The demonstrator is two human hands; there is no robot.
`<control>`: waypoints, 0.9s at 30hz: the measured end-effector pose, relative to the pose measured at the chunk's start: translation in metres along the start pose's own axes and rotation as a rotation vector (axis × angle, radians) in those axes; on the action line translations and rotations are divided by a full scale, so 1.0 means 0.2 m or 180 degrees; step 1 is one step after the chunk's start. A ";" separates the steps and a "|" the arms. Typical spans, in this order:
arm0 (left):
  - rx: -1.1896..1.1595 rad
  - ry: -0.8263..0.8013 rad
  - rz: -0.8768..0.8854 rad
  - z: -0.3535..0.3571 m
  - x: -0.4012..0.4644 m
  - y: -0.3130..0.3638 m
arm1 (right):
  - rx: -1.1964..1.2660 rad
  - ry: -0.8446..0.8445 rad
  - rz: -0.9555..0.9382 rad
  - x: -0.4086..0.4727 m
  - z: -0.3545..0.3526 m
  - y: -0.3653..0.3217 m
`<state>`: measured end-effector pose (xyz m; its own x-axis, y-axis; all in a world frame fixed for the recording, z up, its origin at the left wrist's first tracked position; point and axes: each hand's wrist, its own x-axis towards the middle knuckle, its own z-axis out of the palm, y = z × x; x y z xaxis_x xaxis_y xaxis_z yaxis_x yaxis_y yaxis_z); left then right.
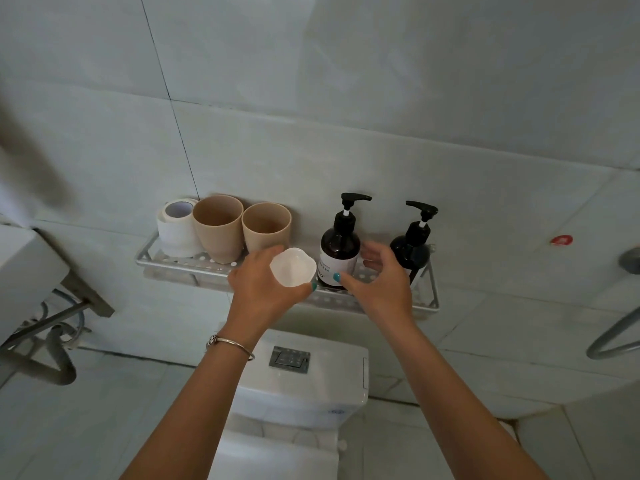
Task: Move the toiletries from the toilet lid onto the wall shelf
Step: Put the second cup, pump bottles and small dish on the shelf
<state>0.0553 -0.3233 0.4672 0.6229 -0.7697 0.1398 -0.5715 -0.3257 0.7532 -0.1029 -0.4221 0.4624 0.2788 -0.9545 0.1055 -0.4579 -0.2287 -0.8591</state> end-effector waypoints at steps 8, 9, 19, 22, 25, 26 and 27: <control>-0.0104 -0.0159 0.0205 0.06 0.01 0.09 | 0.0334 0.0687 -0.0134 -0.12 -0.16 0.06; -0.0122 -0.0157 0.0218 0.06 0.01 0.10 | 0.0339 0.0823 -0.0117 -0.11 -0.18 0.07; -0.0147 -0.0050 0.0190 0.09 0.00 0.09 | -0.0462 0.0635 0.0161 0.08 -0.29 0.22; -0.0092 -0.0033 0.0200 0.09 -0.01 0.08 | -0.0535 0.0681 0.0212 0.10 -0.31 0.24; -0.0059 0.0002 0.0196 0.08 -0.01 0.08 | -0.0611 0.0625 0.0205 0.13 -0.33 0.24; -0.0058 0.0012 0.0197 0.09 -0.02 0.08 | -0.0634 0.0611 0.0190 0.14 -0.33 0.25; -0.0059 0.0017 0.0189 0.09 -0.02 0.08 | -0.0630 0.0610 0.0186 0.14 -0.34 0.25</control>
<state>0.0341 -0.3350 0.4681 0.5911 -0.7844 0.1880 -0.5975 -0.2693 0.7553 -0.1752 -0.4740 0.4562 0.0909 -0.9816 0.1677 -0.6298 -0.1871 -0.7539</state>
